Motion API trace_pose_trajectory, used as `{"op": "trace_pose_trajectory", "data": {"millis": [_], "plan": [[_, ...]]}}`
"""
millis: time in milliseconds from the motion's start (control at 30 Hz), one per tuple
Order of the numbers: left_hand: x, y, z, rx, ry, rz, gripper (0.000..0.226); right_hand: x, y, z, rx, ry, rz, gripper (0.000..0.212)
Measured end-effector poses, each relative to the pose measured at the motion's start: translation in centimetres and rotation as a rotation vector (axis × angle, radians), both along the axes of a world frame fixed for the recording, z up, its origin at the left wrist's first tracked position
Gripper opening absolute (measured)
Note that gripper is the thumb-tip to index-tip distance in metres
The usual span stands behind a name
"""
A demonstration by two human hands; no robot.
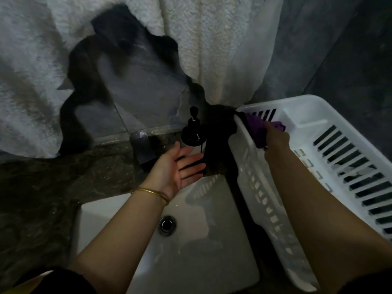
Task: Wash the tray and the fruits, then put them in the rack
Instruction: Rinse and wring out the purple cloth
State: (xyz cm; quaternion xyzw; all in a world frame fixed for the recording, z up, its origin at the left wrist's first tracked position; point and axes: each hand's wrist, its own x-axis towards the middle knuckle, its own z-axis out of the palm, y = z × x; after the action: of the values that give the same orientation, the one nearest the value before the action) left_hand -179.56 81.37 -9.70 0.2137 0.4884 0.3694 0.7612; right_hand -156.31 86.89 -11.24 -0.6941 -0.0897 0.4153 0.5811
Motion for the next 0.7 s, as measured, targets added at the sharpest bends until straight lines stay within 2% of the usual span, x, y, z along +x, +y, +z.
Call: {"op": "trace_pose_trajectory", "data": {"millis": [133,233,300,367,433,500,600,700], "plan": [[0.2,0.2,-0.6,-0.003,0.017,-0.013,0.037,0.6,0.2,0.4,-0.051,-0.014,0.093,0.053],[0.3,0.2,-0.9,-0.006,0.016,-0.017,0.035,0.6,0.1,0.2,-0.082,-0.114,0.198,0.049],[0.3,0.2,-0.9,-0.004,0.018,-0.020,0.035,0.6,0.3,-0.4,-0.227,-0.355,0.281,0.061],[0.4,0.2,-0.8,0.001,0.018,-0.025,0.034,0.8,0.4,-0.4,-0.425,-0.778,0.285,0.072],[0.5,0.2,-0.6,0.001,0.009,-0.026,0.031,0.2,0.2,0.2,-0.412,-1.099,0.268,0.060],[0.5,0.1,-0.3,0.006,0.001,-0.028,0.028,-0.7,-0.1,0.5,-0.349,-1.238,0.402,0.046],[0.4,0.0,-0.2,0.014,-0.004,-0.031,0.030,-1.1,-0.1,0.3,-0.423,-1.385,0.827,0.045],[-0.1,-0.2,-0.2,0.026,-0.004,-0.028,0.033,-0.8,0.7,0.9,-0.506,-1.308,0.960,0.047]]}}
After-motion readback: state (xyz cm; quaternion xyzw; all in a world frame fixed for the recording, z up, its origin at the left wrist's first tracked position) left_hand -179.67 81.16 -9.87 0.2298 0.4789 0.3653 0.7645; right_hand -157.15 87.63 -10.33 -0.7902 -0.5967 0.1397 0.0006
